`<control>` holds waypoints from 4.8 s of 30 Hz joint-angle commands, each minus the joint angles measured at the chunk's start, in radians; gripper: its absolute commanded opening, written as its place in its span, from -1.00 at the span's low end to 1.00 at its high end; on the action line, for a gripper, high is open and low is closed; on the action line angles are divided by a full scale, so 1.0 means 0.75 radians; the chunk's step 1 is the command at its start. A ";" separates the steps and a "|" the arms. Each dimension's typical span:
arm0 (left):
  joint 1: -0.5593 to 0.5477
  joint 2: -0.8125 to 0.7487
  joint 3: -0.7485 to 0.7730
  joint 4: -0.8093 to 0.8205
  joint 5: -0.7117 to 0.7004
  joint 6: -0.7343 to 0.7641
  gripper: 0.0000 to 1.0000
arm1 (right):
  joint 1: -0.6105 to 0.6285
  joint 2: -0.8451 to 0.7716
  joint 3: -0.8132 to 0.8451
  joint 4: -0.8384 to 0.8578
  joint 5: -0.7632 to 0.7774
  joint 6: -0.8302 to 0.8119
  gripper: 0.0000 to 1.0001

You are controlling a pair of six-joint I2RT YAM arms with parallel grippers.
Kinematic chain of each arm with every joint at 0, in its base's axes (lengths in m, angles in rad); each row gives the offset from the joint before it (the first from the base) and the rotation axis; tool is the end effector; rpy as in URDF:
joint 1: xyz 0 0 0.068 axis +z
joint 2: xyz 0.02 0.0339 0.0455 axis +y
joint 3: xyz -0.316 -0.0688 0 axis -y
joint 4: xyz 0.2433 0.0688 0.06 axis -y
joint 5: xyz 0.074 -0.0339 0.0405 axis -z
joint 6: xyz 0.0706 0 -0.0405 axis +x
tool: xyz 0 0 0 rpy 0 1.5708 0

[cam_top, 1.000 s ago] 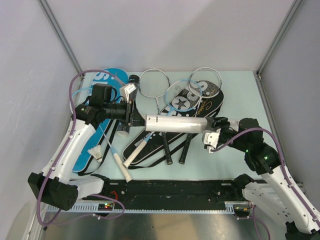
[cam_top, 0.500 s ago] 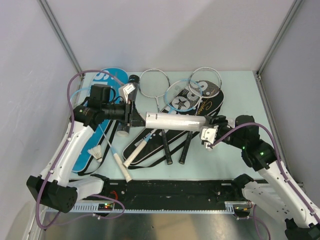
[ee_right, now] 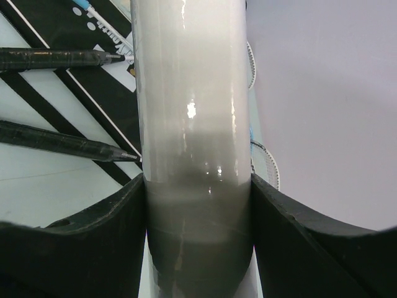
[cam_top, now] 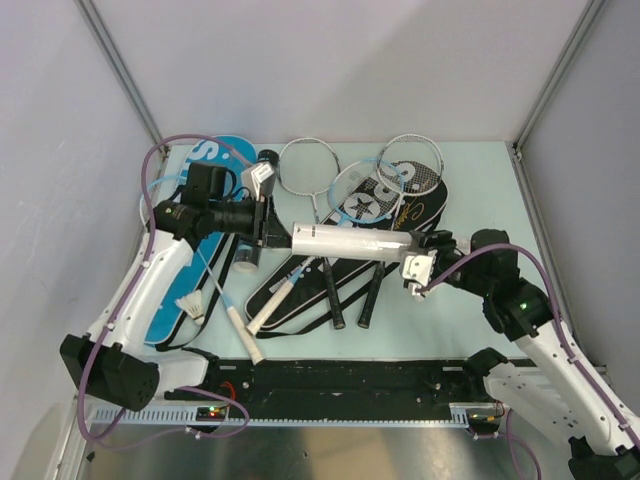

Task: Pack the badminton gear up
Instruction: Close the lid on the shuttle tube, then place the shuttle tube at the center of the board, then open the lid of the shuttle tube.

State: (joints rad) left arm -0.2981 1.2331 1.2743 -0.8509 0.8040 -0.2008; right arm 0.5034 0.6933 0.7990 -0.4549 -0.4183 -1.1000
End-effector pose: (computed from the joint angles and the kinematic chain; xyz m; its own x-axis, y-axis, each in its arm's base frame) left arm 0.2152 -0.1193 0.3926 -0.8136 0.1052 -0.5719 0.5269 0.5494 -0.6485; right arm 0.1112 0.0940 0.3534 0.5549 -0.6241 -0.5501 -0.6187 0.1325 -0.7744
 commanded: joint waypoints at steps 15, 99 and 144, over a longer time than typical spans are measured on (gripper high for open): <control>-0.115 0.154 0.185 0.046 -0.020 0.054 -0.27 | 0.034 0.091 0.033 0.250 -0.228 0.002 -0.29; -0.159 -0.512 -0.340 0.301 -1.626 0.004 0.99 | -0.772 1.207 0.328 0.404 0.882 0.865 0.73; 0.146 1.088 0.517 0.287 -1.231 0.112 0.88 | -0.044 0.503 0.312 0.218 0.819 1.411 0.59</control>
State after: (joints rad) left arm -0.1940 2.0026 1.6108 -0.6350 -0.1307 -0.1394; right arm 0.4412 1.0882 1.0435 -0.3328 0.1787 -0.0753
